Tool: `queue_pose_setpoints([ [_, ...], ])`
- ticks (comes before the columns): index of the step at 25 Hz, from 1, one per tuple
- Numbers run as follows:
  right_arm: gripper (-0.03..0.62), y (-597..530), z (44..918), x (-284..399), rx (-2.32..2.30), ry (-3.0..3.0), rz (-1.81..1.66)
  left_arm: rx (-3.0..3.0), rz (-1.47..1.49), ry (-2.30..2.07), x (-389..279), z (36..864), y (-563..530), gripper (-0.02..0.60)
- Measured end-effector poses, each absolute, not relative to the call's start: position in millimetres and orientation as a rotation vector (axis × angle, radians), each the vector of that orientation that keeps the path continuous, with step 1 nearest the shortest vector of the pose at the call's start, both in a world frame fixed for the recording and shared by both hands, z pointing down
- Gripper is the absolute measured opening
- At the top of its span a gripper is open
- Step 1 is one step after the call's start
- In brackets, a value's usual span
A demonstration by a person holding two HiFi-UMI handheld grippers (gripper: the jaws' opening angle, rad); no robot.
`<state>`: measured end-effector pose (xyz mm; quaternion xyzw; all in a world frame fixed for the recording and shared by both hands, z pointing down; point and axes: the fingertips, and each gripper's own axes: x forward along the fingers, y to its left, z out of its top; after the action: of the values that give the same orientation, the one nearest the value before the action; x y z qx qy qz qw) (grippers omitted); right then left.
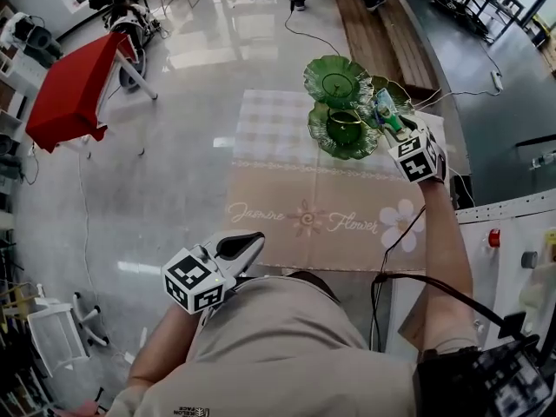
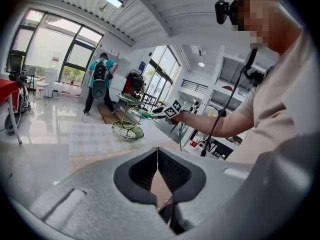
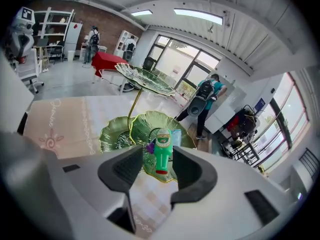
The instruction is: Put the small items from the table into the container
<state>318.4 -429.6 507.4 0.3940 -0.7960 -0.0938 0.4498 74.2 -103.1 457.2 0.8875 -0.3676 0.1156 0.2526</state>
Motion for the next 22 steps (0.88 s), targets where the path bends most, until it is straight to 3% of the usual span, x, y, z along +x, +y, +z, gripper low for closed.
queue_pose_setpoints([
  [7, 0.181, -372, 493, 310, 1.127, -2.054, -0.145, 2.46, 0.3, -0.92, 60, 454, -94, 0.008],
  [13, 0.043, -287, 493, 279, 1.274, -2.127, 0.012, 2.518, 0.317, -0.805, 28, 447, -74, 0.008],
  [22, 0.02, -137, 517, 187, 1.309, -2.223, 0.32, 2.545, 0.313, -0.686, -30, 448, -31, 0.008],
])
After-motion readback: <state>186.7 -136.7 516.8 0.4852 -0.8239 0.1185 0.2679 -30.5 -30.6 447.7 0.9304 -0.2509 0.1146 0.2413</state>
